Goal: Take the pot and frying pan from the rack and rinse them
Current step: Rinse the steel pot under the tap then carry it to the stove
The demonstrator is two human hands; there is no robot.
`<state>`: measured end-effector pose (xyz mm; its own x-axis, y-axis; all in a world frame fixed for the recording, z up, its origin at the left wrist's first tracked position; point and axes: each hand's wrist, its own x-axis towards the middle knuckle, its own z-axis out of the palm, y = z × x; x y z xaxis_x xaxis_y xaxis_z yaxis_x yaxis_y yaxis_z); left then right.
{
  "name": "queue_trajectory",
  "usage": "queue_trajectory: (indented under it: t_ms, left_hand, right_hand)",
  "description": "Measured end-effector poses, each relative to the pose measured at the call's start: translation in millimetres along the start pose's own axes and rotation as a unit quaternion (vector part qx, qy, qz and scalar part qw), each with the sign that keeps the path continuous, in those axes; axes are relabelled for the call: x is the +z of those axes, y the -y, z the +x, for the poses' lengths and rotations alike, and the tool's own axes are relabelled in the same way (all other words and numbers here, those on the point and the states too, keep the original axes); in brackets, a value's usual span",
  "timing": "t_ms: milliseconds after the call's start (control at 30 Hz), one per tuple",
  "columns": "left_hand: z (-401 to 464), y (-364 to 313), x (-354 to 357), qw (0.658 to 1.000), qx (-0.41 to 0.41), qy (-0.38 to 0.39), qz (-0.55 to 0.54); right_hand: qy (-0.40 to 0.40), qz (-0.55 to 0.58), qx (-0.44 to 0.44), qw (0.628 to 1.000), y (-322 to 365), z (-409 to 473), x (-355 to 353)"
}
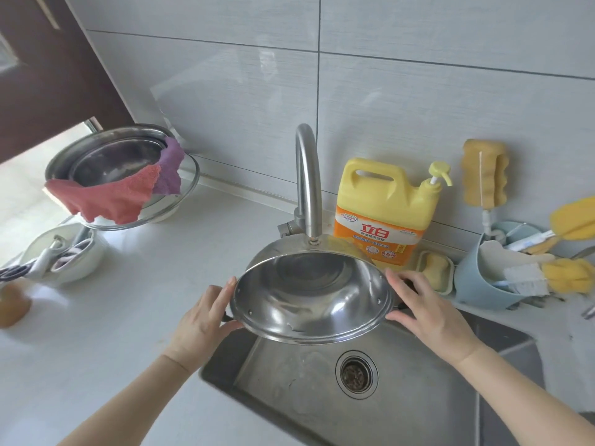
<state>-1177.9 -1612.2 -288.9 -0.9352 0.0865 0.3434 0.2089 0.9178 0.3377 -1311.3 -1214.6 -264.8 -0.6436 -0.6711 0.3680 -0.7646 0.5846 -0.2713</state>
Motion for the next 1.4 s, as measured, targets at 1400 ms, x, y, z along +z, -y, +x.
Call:
queue_trajectory:
  t_ms: [1400]
  left_hand:
    - [45, -73, -2, 0.983, 0.16, -0.086, 0.025]
  right_hand:
    - [-0.097, -0.071, 0.043, 0.992, -1, -80, -75]
